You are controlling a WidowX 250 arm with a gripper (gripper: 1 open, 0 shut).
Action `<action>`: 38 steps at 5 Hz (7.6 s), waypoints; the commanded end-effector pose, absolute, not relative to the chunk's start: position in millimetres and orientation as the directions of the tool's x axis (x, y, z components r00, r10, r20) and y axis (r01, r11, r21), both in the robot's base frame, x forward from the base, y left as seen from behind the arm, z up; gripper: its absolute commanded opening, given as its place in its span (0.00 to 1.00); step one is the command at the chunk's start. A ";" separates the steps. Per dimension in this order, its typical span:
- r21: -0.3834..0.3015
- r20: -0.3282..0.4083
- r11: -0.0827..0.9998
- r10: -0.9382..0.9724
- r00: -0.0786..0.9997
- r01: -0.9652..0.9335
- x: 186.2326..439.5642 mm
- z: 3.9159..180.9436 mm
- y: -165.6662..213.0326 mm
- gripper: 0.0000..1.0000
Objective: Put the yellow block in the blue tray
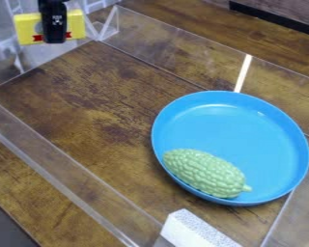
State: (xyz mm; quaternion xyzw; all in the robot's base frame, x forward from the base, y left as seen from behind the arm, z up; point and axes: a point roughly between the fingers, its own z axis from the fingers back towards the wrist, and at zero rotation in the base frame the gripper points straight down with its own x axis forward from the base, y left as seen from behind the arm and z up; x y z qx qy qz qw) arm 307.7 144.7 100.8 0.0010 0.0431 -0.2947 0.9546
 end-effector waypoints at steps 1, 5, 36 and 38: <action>0.047 -0.029 0.826 -0.561 0.828 0.561 310.2 126.9 148.2 0.00; 0.026 -0.019 0.816 -0.577 0.816 0.578 315.3 116.9 148.4 0.00; -0.216 0.019 0.887 -0.414 0.910 0.408 280.3 91.6 -136.7 0.00; -0.216 -0.006 0.902 -0.385 0.923 0.375 284.8 94.6 -136.3 0.00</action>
